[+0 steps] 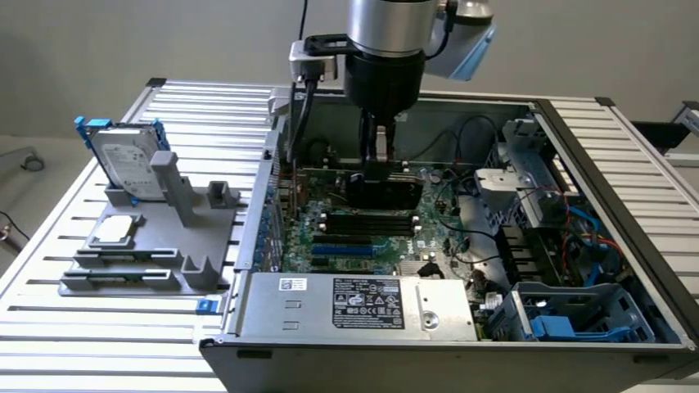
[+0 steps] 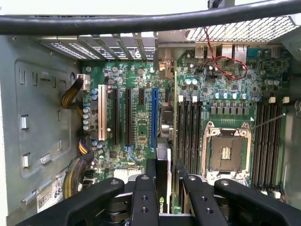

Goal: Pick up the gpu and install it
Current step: 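Insert the gpu into the slot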

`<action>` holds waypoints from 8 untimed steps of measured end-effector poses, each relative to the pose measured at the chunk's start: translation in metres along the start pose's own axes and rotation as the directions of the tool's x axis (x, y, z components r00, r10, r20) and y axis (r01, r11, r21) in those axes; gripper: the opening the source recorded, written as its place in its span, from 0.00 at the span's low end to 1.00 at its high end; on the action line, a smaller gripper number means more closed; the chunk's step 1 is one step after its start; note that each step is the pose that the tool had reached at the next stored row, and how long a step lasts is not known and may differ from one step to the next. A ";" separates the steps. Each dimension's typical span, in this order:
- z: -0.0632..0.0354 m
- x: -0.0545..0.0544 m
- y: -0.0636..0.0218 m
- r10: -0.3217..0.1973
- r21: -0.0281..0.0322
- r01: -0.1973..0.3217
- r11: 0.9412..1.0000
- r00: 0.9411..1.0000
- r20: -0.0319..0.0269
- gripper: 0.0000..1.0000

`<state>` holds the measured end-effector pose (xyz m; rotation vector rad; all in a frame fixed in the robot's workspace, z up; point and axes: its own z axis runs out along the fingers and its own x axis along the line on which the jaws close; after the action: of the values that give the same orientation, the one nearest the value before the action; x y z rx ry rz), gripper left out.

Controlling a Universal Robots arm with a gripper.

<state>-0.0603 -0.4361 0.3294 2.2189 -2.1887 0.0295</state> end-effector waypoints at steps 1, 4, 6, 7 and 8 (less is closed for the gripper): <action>0.0000 0.000 0.0001 0.000 0.000 0.000 1.000 1.000 0.000 0.27; 0.0003 0.000 0.0002 0.000 0.000 0.000 1.000 1.000 0.000 0.27; 0.0004 0.000 0.0003 0.000 0.000 0.000 1.000 1.000 0.000 0.27; 0.0010 0.000 0.0003 0.000 0.000 0.000 1.000 1.000 0.000 0.27; 0.0018 0.000 0.0004 0.000 0.000 0.000 1.000 1.000 0.000 0.27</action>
<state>-0.0607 -0.4362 0.3277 2.2195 -2.1889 0.0296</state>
